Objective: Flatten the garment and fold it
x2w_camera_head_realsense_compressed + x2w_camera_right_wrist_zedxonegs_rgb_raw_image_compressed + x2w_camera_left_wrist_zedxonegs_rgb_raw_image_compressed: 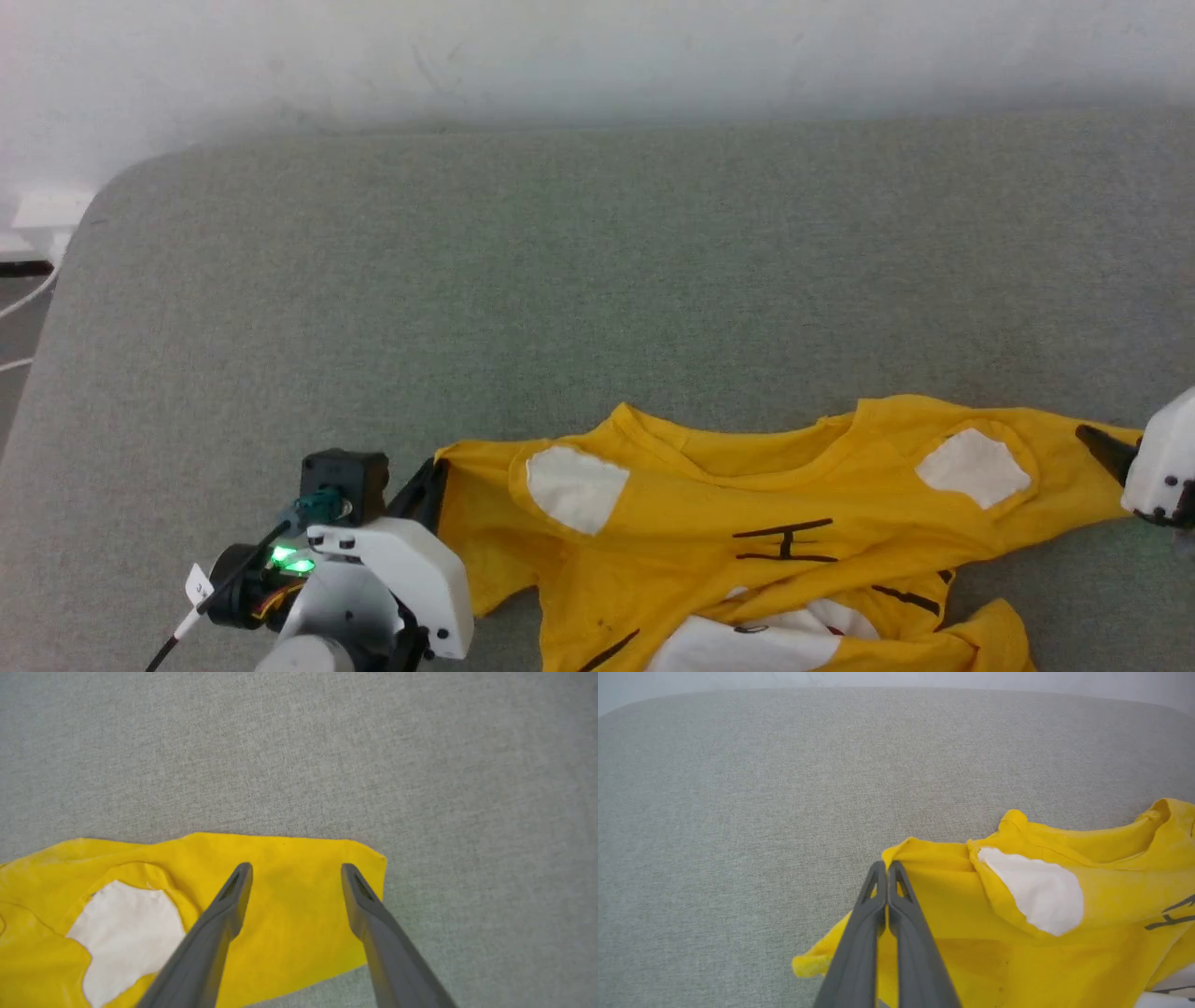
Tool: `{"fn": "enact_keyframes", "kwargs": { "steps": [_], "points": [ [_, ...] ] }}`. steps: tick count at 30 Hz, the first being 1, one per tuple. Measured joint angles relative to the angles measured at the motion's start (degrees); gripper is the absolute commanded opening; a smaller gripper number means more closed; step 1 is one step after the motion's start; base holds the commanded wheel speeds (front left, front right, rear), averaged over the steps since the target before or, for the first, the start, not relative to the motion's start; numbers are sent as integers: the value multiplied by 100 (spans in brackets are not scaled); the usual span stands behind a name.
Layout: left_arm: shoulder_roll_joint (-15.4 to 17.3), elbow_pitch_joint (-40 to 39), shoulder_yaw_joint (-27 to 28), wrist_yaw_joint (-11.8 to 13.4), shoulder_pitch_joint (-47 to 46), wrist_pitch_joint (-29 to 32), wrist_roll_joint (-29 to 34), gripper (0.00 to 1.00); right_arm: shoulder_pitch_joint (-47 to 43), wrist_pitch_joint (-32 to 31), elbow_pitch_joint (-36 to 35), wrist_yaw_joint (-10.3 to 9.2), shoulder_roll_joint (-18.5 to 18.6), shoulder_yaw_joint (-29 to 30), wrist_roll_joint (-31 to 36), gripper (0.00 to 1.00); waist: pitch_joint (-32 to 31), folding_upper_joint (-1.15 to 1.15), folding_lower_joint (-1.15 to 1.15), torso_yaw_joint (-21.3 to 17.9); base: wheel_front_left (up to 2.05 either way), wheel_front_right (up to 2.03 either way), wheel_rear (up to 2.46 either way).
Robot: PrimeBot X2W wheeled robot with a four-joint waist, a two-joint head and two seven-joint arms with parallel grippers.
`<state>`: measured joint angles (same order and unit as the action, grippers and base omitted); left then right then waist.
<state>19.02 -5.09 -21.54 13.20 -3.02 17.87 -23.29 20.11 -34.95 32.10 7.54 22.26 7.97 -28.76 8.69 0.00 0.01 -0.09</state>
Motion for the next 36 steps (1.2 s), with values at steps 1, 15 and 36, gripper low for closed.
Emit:
{"fn": "enact_keyframes", "kwargs": {
  "steps": [1, 15, 36],
  "points": [
    [1, -29, -7, -3, -41, -18, 18, 0, 146, -42, 101, 0, 40, -56, 10, 100, 66, 0, 0, 20, 0, 0, 0],
    [-46, -15, -69, -31, -254, -85, 58, 0, 1141, -1697, 1094, -2, 331, -224, -2, 0, 632, 0, -2, 286, 0, 0, 0],
    [472, 1626, 543, -639, -2571, -569, -46, 0, 1600, 43, -417, 9, 313, -438, 609, 0, -542, 0, -2, -18, 0, 0, 0]
  ]
}}
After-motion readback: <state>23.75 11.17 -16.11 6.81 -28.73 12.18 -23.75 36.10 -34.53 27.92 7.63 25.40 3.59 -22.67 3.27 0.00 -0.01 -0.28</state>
